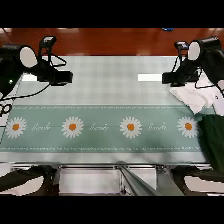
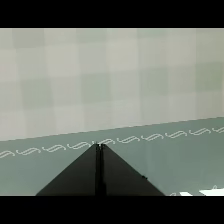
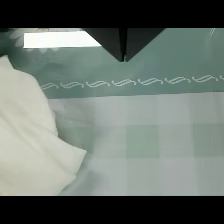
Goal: Fold the shirts.
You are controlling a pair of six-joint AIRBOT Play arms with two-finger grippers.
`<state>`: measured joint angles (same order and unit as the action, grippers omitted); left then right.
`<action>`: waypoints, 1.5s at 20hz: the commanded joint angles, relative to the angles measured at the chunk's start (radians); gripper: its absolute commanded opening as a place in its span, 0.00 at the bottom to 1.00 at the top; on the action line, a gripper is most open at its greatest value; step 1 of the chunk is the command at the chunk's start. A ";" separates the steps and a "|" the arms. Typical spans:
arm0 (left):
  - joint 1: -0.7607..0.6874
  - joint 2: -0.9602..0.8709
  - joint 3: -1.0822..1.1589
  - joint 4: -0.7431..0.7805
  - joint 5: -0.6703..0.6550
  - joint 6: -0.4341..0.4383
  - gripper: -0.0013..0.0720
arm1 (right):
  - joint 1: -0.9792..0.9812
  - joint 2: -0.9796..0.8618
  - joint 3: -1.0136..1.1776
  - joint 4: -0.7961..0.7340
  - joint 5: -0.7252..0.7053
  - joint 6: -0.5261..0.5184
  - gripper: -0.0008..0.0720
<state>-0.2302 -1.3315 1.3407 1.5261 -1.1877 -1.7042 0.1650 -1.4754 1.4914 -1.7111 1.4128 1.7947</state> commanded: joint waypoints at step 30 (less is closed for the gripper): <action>0.274 0.184 -0.119 -0.144 0.099 0.024 0.71 | -0.419 0.064 -0.136 -0.139 -0.328 0.031 0.58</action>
<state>0.0223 -1.2419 1.3544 1.5425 -1.0828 -1.7393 -0.1097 -1.4231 1.4879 -1.9900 1.1469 1.8339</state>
